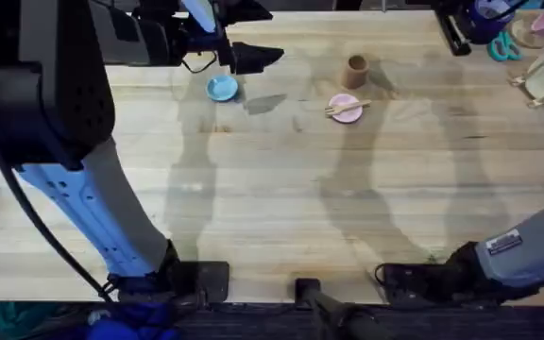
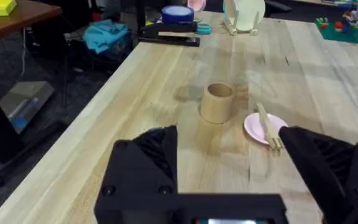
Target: Pick up a utensil and set it on the pink plate, then put the other utensil in the container.
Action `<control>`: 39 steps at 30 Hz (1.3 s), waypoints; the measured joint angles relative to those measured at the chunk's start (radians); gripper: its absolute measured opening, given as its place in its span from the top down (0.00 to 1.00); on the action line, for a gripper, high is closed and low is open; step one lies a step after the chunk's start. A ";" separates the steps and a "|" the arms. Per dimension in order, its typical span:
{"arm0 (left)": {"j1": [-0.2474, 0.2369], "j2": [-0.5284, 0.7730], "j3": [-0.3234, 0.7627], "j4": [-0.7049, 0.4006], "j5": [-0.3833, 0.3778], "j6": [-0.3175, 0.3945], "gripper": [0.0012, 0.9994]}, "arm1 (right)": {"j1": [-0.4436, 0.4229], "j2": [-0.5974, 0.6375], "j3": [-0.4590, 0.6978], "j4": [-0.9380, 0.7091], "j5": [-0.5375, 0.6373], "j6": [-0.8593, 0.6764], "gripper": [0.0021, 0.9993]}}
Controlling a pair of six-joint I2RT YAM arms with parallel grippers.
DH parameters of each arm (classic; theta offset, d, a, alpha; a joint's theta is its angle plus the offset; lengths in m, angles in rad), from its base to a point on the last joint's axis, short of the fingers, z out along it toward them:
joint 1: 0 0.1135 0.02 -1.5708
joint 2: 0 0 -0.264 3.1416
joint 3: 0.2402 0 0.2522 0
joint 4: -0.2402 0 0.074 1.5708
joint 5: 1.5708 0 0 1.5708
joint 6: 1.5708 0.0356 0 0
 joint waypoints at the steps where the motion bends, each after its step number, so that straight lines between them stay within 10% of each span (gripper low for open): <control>1: 0.000 0.000 0.000 0.000 0.000 0.000 0.01 | 0.000 0.011 0.000 0.016 -0.029 -0.014 0.97; 17: 0.000 0.000 0.000 0.000 0.000 0.000 0.01 | -0.044 0.207 0.000 0.082 -0.372 -0.223 0.97; 39: 0.000 0.000 0.000 0.000 -0.015 0.000 0.01 | -0.048 0.352 0.000 0.204 -0.426 -0.270 0.97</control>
